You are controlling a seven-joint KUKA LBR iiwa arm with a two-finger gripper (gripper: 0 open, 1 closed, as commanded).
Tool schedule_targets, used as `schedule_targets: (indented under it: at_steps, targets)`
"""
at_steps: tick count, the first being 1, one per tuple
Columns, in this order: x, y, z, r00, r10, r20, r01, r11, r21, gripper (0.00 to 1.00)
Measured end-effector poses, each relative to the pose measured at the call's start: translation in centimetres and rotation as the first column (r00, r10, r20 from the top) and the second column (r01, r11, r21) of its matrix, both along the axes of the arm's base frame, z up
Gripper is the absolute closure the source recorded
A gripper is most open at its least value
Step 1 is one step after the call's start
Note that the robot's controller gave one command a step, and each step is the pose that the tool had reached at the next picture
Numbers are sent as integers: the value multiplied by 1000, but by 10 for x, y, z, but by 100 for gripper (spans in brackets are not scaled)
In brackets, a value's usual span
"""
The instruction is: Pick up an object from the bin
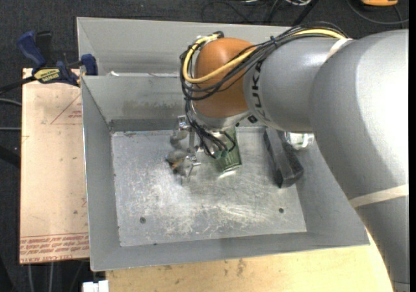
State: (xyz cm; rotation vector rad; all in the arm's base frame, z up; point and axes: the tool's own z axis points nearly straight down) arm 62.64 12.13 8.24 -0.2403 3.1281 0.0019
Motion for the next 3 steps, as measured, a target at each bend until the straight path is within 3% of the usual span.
schedule_targets:
  at_steps: [1, 2, 3]
  targets:
    - [0, 0, -5, 999, 53, 1, -53, 999, 6, 100]
    - [0, 0, -5, 999, 53, 2, -53, 999, 6, 100]
    - [-63, 83, 119, 922, 388, 4, -388, 922, 1, 100]
